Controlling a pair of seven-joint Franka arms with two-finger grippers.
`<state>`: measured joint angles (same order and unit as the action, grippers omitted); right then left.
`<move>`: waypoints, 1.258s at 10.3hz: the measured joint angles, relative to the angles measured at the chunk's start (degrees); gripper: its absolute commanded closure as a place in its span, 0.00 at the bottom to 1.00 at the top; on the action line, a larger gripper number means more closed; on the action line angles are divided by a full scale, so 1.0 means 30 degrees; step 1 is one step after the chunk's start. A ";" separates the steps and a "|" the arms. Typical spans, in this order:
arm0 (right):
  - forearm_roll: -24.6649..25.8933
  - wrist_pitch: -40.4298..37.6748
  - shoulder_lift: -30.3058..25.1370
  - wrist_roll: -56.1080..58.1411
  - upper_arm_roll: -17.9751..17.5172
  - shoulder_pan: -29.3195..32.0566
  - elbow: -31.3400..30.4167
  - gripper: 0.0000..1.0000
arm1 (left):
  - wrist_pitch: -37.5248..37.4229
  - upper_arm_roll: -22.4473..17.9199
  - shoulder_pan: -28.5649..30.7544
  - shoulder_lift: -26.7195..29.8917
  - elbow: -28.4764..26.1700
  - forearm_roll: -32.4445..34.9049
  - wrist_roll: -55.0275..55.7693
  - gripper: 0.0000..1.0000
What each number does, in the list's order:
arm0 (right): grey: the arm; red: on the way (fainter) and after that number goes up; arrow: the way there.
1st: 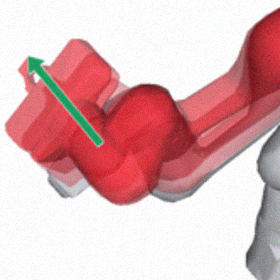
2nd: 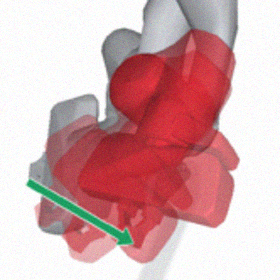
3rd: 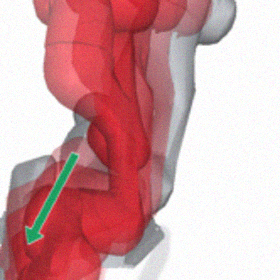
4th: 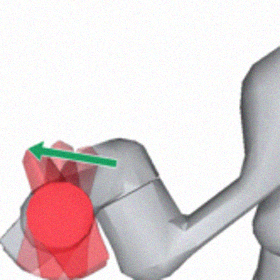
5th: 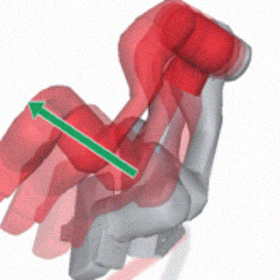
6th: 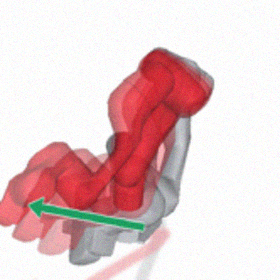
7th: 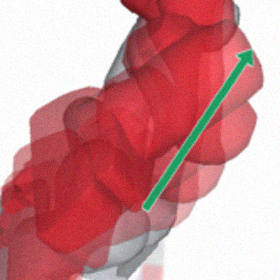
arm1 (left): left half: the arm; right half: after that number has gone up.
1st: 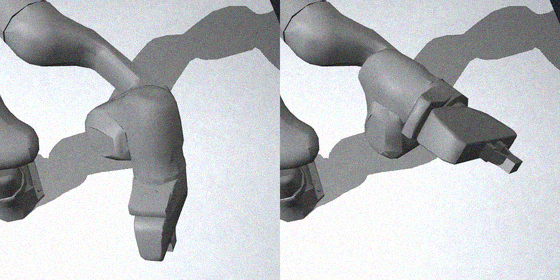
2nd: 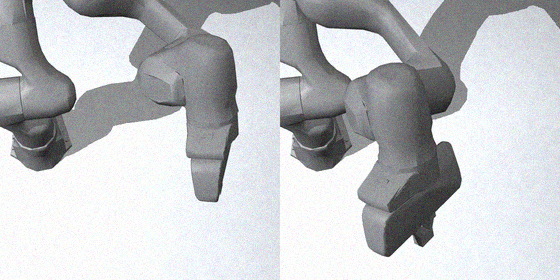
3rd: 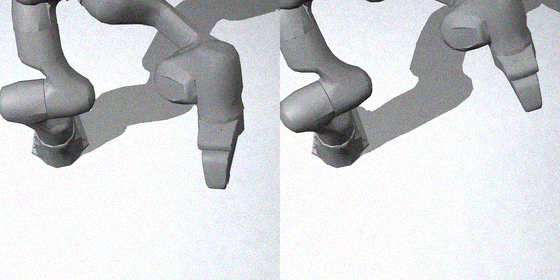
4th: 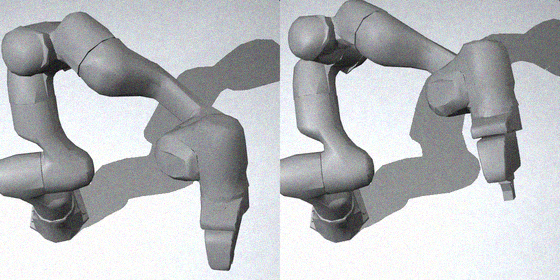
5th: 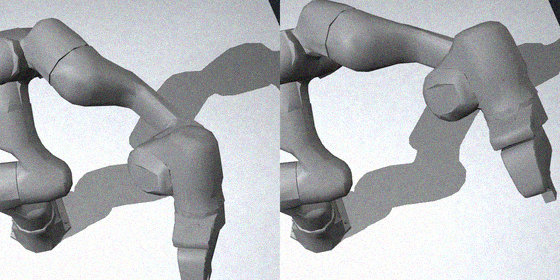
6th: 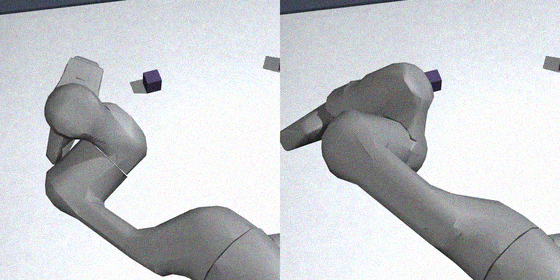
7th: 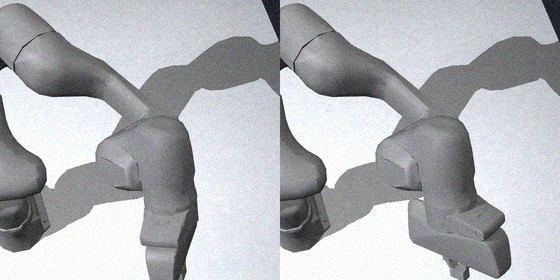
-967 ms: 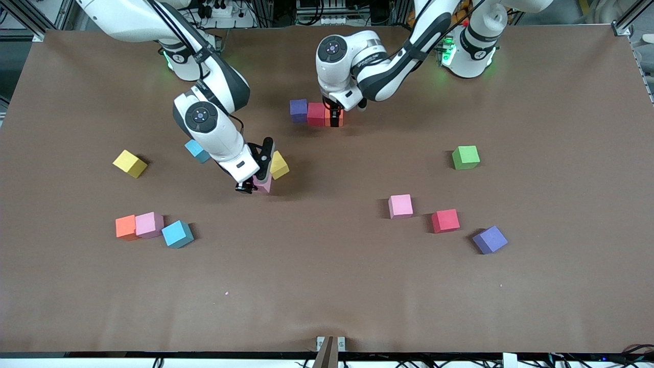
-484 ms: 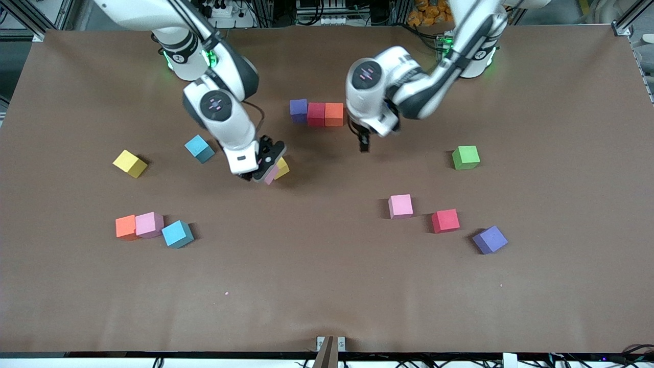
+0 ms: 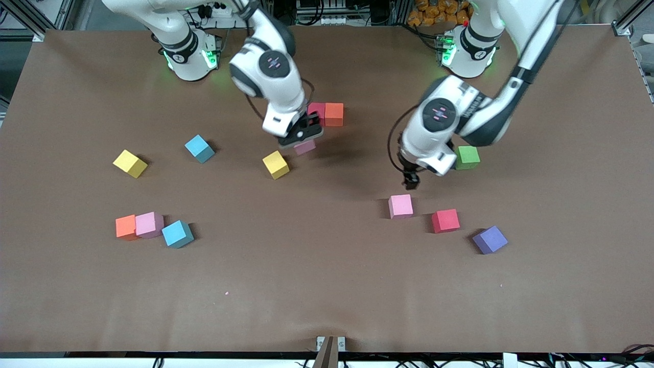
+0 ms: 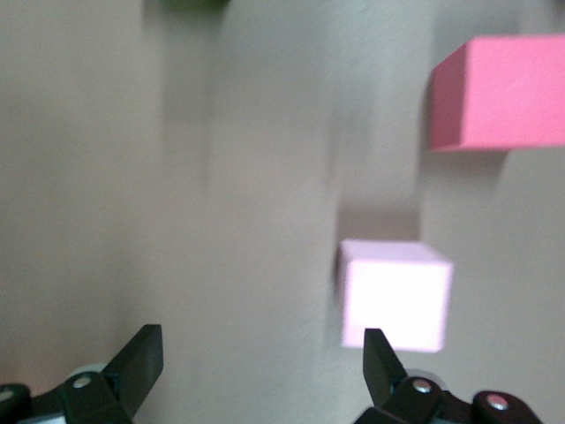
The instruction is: Form number 2 with 11 blocks
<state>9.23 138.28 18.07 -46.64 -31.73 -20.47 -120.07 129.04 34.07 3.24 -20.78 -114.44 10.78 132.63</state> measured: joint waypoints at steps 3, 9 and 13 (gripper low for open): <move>-0.0017 0.0079 0.1783 -0.6010 0.0080 -0.2367 0.2006 0.88 | 0.0019 -0.0261 0.0444 -0.2191 0.2229 0.0212 -0.0811 0.00; -0.0008 0.1218 0.4691 -0.7366 0.1584 -0.3708 0.3613 0.89 | 0.0335 -0.0382 -0.0162 -0.6072 0.4436 0.2341 -0.0499 0.00; 0.0055 0.1068 0.4986 -0.8559 0.3103 -0.5741 0.3788 0.89 | 0.0401 -0.0466 -0.0176 -0.6240 0.4463 0.2342 -0.0242 0.00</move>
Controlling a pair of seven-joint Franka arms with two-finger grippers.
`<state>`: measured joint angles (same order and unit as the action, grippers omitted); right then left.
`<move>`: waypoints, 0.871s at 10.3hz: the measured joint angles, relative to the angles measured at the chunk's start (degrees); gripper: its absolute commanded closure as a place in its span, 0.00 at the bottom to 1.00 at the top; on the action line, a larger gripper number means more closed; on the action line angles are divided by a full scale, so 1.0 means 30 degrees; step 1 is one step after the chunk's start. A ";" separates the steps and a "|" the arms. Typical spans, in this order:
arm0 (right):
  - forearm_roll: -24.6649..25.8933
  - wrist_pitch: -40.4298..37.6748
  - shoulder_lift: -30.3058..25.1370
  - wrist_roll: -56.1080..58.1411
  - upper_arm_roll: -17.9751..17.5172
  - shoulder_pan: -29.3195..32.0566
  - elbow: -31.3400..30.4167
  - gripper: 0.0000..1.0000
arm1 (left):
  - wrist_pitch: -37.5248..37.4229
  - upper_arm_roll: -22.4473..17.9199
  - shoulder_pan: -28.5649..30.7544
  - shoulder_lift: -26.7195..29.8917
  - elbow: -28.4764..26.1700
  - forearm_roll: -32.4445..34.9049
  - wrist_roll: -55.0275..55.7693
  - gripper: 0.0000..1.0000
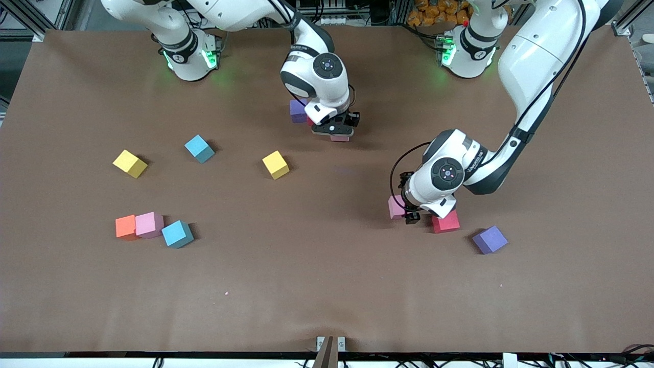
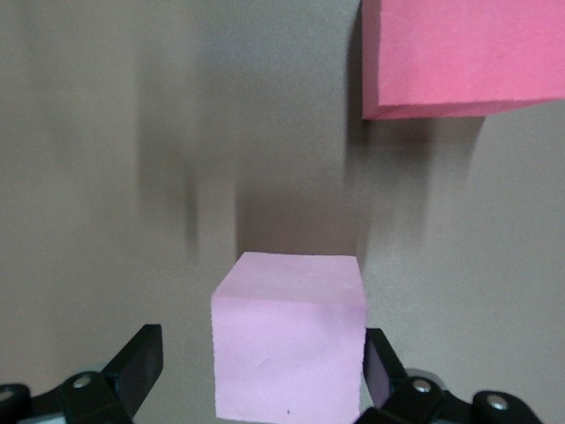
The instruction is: Form number 2 with 11 blocks
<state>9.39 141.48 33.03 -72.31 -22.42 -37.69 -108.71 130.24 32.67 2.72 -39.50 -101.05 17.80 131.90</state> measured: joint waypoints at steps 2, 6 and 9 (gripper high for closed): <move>0.0333 -0.0469 -0.0004 0.0000 0.0246 0.0061 0.0138 0.89 | 0.0108 -0.0105 -0.0046 -0.0158 0.0002 0.0000 0.0046 0.00; 0.0882 -0.0679 0.0004 0.0000 0.0273 -0.0020 0.0033 0.89 | 0.0572 -0.0254 -0.0083 -0.0425 0.0014 0.0025 0.0052 0.00; 0.1144 -0.0952 0.0065 0.0000 0.0266 -0.0026 -0.0032 0.89 | 0.0992 -0.0290 -0.0191 -0.0506 0.0014 0.0248 0.0413 0.15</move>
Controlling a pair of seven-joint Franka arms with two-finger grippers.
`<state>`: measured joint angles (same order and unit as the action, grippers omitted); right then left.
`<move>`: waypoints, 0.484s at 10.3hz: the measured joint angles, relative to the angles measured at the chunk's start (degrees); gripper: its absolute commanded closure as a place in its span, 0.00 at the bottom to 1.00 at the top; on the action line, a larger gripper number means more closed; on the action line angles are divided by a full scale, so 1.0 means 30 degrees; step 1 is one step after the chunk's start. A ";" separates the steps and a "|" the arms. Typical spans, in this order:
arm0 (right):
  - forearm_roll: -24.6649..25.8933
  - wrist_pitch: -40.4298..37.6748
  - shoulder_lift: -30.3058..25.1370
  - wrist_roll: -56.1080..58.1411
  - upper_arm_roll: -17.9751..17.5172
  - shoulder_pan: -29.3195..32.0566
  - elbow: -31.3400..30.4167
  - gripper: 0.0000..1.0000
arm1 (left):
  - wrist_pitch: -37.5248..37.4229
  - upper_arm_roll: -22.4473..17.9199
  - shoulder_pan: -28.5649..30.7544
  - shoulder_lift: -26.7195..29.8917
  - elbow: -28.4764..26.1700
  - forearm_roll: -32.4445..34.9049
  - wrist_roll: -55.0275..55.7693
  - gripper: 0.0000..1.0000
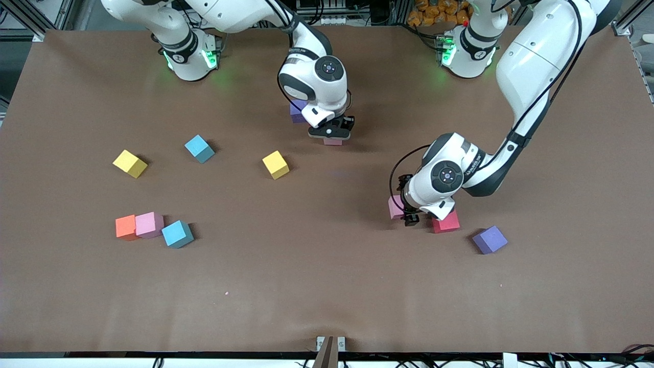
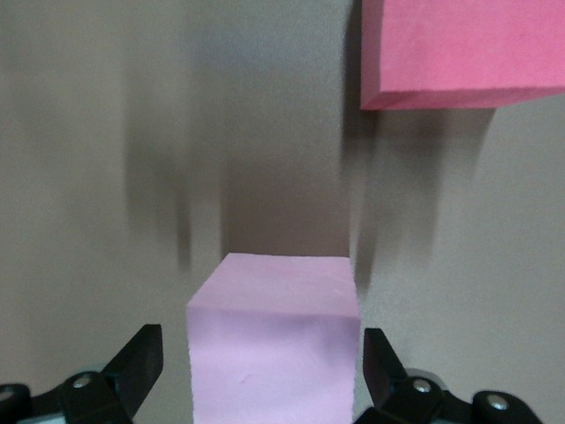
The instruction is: Form number 2 with 11 blocks
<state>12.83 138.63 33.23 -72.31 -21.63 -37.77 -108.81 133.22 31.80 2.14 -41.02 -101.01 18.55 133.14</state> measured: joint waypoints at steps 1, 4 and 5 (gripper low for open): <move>0.0018 -0.0005 0.0025 0.0000 0.0000 0.0000 -0.0051 0.89 | 0.0197 -0.0064 -0.0039 -0.0036 0.0000 0.0410 0.0502 0.47; 0.0111 -0.0016 0.0040 0.0000 -0.0011 -0.0005 -0.0151 0.88 | 0.0501 -0.0209 -0.0169 -0.0148 0.0071 0.0732 0.0844 0.87; 0.0127 -0.0025 0.0047 -0.0001 -0.0011 -0.0005 -0.0202 0.88 | 0.0511 -0.0215 -0.0180 -0.0152 0.0089 0.0919 0.0844 0.90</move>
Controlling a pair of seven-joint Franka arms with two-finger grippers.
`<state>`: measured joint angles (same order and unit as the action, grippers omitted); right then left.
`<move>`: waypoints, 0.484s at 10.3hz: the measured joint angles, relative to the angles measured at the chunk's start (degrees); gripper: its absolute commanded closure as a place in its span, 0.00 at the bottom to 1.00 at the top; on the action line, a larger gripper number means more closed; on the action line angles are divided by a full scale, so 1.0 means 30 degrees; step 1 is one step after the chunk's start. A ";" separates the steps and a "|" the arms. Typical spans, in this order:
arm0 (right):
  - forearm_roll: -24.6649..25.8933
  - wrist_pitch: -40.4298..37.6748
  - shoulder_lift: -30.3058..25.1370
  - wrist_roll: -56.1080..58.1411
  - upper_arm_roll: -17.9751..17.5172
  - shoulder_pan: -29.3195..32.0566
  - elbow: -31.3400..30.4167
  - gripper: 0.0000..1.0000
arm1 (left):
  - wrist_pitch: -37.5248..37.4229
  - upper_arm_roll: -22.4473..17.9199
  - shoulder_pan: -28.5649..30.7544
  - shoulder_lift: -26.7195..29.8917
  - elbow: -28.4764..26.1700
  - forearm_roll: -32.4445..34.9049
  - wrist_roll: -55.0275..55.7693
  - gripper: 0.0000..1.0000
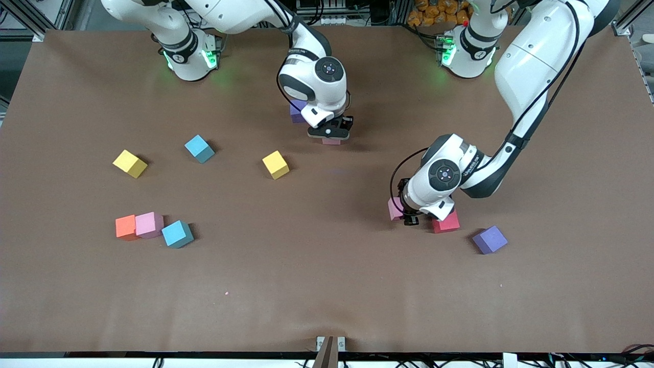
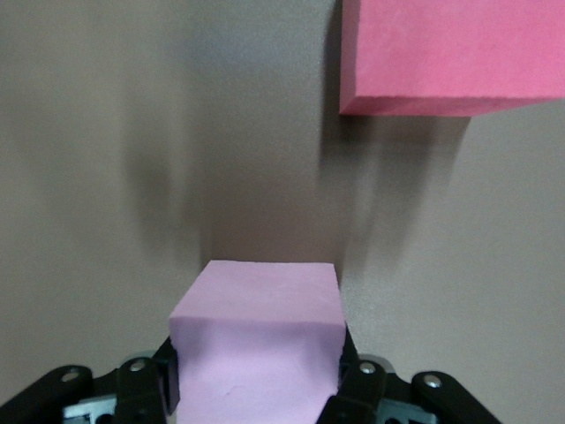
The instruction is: Form number 2 with 11 blocks
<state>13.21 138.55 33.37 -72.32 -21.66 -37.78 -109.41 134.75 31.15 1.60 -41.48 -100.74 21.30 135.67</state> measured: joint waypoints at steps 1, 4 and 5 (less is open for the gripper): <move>0.0010 0.0000 0.0002 0.0000 -0.0002 -0.0001 -0.0037 0.88 | 0.0019 0.0000 -0.0012 0.0000 0.0016 0.0527 0.0004 0.91; 0.0027 0.0026 0.0003 -0.0015 -0.0007 -0.0001 -0.0116 0.88 | 0.0049 0.0054 -0.0193 0.0002 0.0138 0.2108 -0.0558 0.91; 0.0027 0.0045 0.0003 -0.0093 -0.0009 -0.0001 -0.0116 0.88 | 0.0050 0.0071 -0.0347 0.0005 0.0171 0.2218 -0.1379 0.91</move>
<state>13.29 138.68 33.38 -72.59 -21.69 -37.79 -109.76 134.90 31.37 0.56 -41.46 -100.23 27.96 131.53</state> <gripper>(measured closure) 0.441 0.379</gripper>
